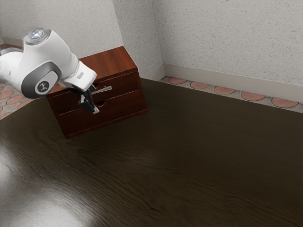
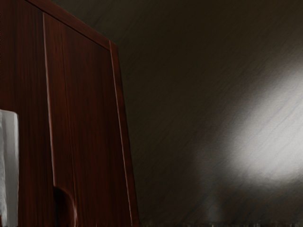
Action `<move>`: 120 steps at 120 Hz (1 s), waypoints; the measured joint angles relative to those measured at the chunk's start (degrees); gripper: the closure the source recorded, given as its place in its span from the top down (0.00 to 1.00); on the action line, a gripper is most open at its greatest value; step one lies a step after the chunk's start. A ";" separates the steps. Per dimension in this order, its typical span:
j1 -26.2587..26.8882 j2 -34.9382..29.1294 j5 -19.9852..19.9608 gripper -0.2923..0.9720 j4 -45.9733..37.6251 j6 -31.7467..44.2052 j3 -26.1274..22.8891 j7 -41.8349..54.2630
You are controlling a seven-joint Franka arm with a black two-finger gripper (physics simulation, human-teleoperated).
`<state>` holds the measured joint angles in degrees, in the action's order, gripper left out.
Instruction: Pull the drawer handle with one arm to open the drawer
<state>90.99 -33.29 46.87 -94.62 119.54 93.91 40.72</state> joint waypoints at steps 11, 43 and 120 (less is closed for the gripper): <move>0.48 0.25 1.59 0.77 0.33 0.20 1.16 0.60; 8.23 0.08 3.12 0.77 5.03 2.36 9.97 1.93; 12.18 1.73 3.52 0.77 2.88 5.42 15.08 2.13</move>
<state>103.18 -31.56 50.39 -91.74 124.96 108.99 42.85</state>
